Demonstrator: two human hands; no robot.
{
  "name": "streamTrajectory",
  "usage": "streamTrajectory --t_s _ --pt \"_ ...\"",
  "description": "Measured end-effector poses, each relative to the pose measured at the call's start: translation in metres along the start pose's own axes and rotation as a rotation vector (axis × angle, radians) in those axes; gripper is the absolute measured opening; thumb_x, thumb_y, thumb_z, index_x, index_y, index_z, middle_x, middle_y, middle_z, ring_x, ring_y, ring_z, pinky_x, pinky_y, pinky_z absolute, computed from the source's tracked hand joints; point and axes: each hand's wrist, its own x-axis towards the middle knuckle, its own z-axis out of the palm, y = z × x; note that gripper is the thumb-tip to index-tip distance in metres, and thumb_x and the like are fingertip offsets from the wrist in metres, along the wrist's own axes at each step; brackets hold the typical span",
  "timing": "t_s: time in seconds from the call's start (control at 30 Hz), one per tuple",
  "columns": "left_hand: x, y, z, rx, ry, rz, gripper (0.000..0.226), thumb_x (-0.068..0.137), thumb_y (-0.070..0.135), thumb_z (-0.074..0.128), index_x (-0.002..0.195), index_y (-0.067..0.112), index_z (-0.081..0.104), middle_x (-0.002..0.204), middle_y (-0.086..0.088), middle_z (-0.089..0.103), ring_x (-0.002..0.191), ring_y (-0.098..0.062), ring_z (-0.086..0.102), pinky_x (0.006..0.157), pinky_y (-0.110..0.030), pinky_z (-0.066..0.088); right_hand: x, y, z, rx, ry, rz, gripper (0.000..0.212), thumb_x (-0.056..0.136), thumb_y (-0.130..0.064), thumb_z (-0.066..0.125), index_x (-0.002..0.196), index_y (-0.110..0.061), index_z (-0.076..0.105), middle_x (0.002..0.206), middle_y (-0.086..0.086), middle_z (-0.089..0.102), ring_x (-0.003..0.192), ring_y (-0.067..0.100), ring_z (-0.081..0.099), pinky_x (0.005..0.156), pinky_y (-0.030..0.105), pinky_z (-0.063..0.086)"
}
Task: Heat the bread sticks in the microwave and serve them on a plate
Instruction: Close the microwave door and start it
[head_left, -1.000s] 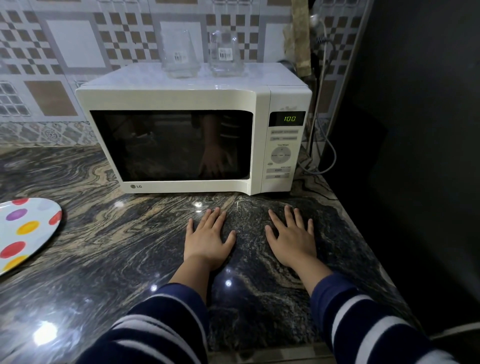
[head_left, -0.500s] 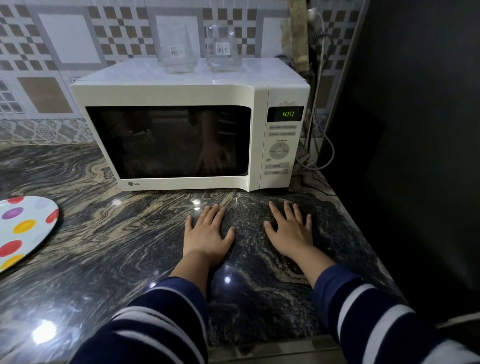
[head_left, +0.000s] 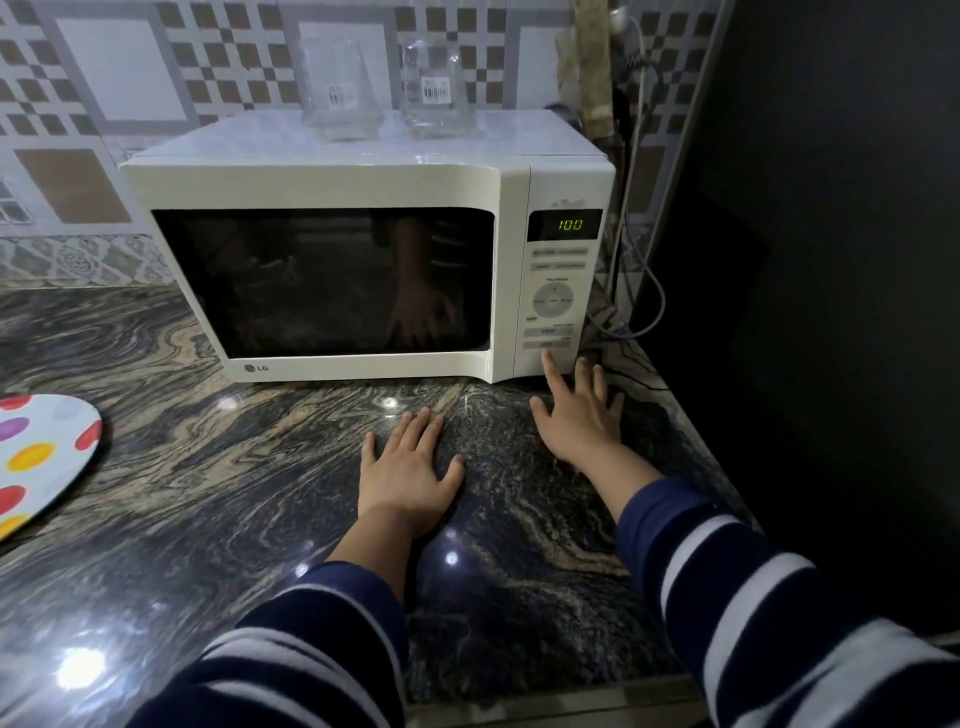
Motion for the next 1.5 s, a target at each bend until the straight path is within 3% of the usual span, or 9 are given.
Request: streamTrajectory --t_s 0.3,0.5,0.87,1.03,1.17,1.3,1.37,1.5 --pt "0.001 0.001 -0.001 0.001 0.003 -0.010 0.067 0.090 0.061 0.022 0.151 0.034 0.014 0.160 0.014 0.007 0.147 -0.007 0.000 0.119 -0.048 -0.002 0.011 -0.003 0.009 -0.041 0.119 0.004 0.065 0.097 -0.048 0.031 0.150 -0.039 -0.006 0.161 0.009 0.003 0.147 0.028 -0.007 0.114 0.058 0.001" --pt "0.002 0.002 0.001 0.006 0.013 -0.013 0.067 0.090 0.061 0.022 0.151 0.034 0.014 0.160 0.013 0.008 0.147 -0.007 0.000 0.118 -0.049 -0.002 0.008 -0.008 0.003 -0.069 0.073 -0.006 0.069 0.097 -0.047 0.033 0.150 -0.035 -0.009 0.160 0.014 0.000 0.147 0.030 -0.011 0.113 0.059 -0.005" --pt "0.004 0.003 -0.012 -0.005 -0.089 -0.013 0.071 0.093 0.059 0.026 0.153 0.027 0.006 0.161 0.010 0.001 0.147 -0.009 -0.008 0.118 -0.051 -0.006 -0.015 0.000 -0.021 -0.069 0.055 0.016 0.069 0.097 -0.048 0.036 0.152 -0.032 -0.003 0.162 0.006 0.000 0.148 0.028 -0.003 0.116 0.056 0.005" --pt "0.031 0.015 -0.076 0.061 0.191 0.090 0.073 0.092 0.053 0.035 0.153 0.023 0.008 0.161 0.008 0.000 0.148 -0.011 -0.007 0.119 -0.048 -0.003 -0.008 -0.009 -0.077 -0.022 0.168 -0.083 0.064 0.096 -0.044 0.040 0.151 -0.031 0.010 0.161 0.006 0.003 0.148 0.029 0.000 0.117 0.054 0.007" --pt "0.058 0.033 -0.145 0.102 0.491 0.152 0.072 0.089 0.045 0.042 0.151 0.021 0.017 0.161 0.005 0.005 0.148 -0.014 -0.003 0.120 -0.047 0.000 -0.004 -0.032 -0.131 -0.030 0.381 -0.151 0.054 0.093 -0.037 0.046 0.143 -0.026 0.033 0.154 0.008 0.022 0.142 0.028 0.017 0.115 0.052 0.014" --pt "0.088 0.054 -0.198 0.114 0.544 0.191 0.075 0.088 0.045 0.043 0.151 0.020 0.013 0.161 0.002 0.005 0.148 -0.016 -0.003 0.119 -0.048 -0.001 0.006 -0.054 -0.175 -0.044 0.578 -0.233 0.042 0.090 -0.031 0.049 0.130 -0.020 0.047 0.139 0.008 0.039 0.129 0.029 0.035 0.109 0.046 0.027" --pt "0.101 0.063 -0.213 0.102 0.464 0.196 0.076 0.089 0.046 0.044 0.152 0.019 0.010 0.161 0.002 0.007 0.148 -0.016 -0.003 0.119 -0.049 -0.002 0.018 -0.064 -0.191 -0.041 0.543 -0.261 0.046 0.091 -0.027 0.046 0.136 -0.019 0.042 0.146 0.008 0.033 0.135 0.029 0.028 0.112 0.047 0.022" --pt "0.117 0.070 -0.226 0.130 0.329 0.181 0.075 0.090 0.047 0.045 0.152 0.019 0.013 0.159 0.000 0.016 0.148 -0.017 0.008 0.119 -0.051 0.004 0.042 -0.076 -0.208 -0.078 0.291 -0.276 0.053 0.098 -0.014 0.034 0.150 -0.019 0.023 0.159 0.003 0.015 0.147 0.025 0.006 0.118 0.050 0.004"
